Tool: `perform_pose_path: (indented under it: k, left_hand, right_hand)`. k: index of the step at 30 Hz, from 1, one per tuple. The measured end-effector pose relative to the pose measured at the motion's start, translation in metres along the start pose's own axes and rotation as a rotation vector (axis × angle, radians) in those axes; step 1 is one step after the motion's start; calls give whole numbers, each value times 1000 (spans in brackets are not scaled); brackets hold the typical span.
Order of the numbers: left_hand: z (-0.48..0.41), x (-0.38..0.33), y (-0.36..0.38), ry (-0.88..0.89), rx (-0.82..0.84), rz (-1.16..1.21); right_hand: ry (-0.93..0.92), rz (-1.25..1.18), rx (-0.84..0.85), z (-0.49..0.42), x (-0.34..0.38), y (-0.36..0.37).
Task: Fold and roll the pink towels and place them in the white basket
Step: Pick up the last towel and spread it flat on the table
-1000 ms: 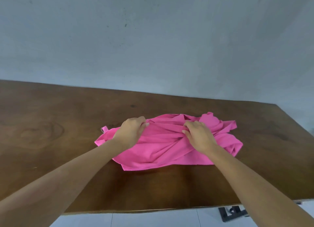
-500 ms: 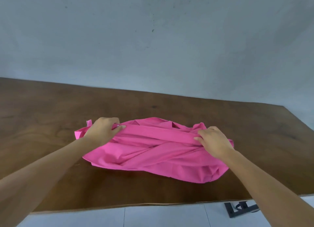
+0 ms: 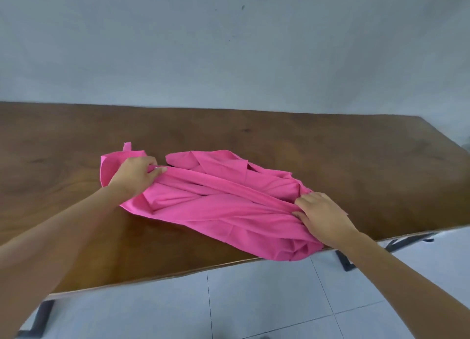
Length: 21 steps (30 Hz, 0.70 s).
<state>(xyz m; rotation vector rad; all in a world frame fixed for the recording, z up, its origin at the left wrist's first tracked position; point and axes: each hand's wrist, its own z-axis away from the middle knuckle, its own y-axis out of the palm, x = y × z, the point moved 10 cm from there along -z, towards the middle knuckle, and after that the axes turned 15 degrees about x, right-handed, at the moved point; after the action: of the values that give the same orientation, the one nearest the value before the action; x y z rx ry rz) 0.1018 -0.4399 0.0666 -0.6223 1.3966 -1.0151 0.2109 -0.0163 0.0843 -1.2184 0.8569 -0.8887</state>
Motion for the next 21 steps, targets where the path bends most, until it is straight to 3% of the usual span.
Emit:
perform_pose_path:
  k: [10,21]
  left_hand:
    - [64,10,23,-78,-24,104]
    - [195,-21,65,-200,-43,92]
  right_hand:
    - [64,42,-53,50,20,17]
    - [-50,250,-70,159,42,49]
